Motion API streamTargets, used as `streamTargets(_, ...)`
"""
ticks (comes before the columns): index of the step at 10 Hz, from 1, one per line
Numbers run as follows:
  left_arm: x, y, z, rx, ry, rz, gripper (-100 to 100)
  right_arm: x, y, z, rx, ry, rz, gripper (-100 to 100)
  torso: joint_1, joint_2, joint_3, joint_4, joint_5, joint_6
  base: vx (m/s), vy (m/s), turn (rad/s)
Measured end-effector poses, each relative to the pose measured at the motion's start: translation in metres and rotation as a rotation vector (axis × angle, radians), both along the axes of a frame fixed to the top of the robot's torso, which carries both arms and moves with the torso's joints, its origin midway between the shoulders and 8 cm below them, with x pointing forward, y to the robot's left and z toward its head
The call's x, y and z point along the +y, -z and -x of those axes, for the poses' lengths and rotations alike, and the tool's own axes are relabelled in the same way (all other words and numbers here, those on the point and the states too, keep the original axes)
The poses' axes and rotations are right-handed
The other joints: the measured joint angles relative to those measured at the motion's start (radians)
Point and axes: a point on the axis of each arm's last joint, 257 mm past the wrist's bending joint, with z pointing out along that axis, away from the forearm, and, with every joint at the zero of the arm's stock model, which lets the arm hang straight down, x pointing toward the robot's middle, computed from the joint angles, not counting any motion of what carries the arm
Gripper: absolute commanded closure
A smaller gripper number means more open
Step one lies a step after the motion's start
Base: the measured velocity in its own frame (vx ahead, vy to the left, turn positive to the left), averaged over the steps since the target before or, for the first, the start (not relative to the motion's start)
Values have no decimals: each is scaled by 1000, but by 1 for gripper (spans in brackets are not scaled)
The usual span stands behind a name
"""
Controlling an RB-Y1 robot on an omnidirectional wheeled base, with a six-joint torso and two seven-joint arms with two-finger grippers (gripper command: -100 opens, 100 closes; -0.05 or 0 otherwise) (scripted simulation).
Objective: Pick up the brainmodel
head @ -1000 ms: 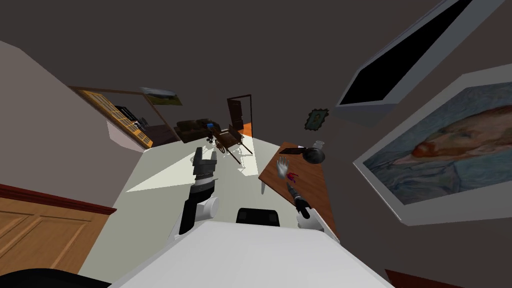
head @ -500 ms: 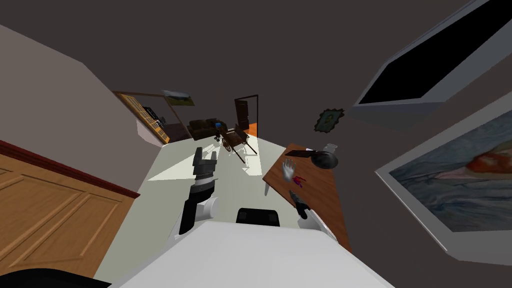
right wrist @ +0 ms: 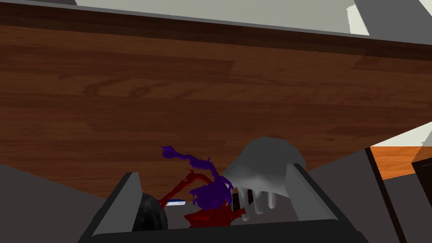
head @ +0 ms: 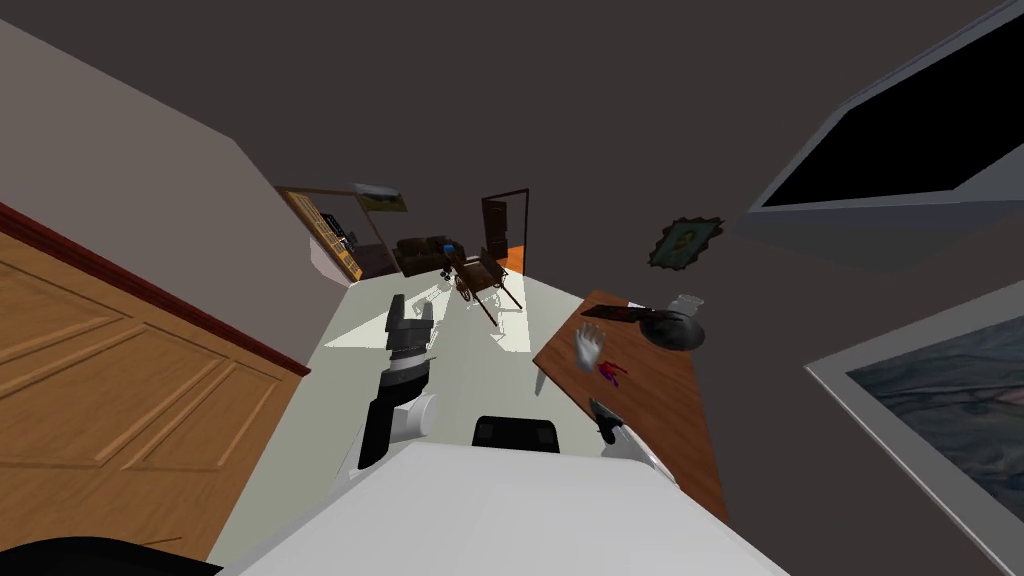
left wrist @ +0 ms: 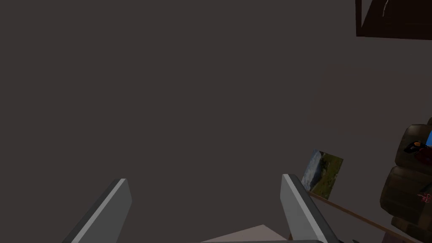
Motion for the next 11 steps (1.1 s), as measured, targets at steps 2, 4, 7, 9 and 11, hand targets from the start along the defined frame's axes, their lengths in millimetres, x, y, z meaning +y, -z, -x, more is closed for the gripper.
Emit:
streamTargets(2, 0, 0, 0, 0, 0, 0, 0, -15, 11, 18, 82, -8, 70, -100, 0, 0, 0, 0, 0, 0, 26, 25, 147)
streamTargets(4, 0, 0, 0, 0, 0, 0, 0, -26, 21, 34, 161, -20, 140, -100, 1, 0, 0, 0, 0, 0, 28, 24, 144)
streamTargets(7, 0, 0, 0, 0, 0, 0, 0, -53, 25, 61, 284, -38, 246, -100, 0, -1, 0, 0, 0, -1, 30, 14, 136)
streamTargets(9, 0, 0, 0, 0, 0, 0, 0, -74, 31, 81, 366, -46, 310, -100, 0, -1, 0, 0, 0, 0, 29, 20, 119)
streamTargets(11, 0, 0, 0, 0, 0, 0, 0, -88, 30, 101, 444, -57, 370, -100, 0, 0, 0, 0, 0, 0, 28, 15, 127)
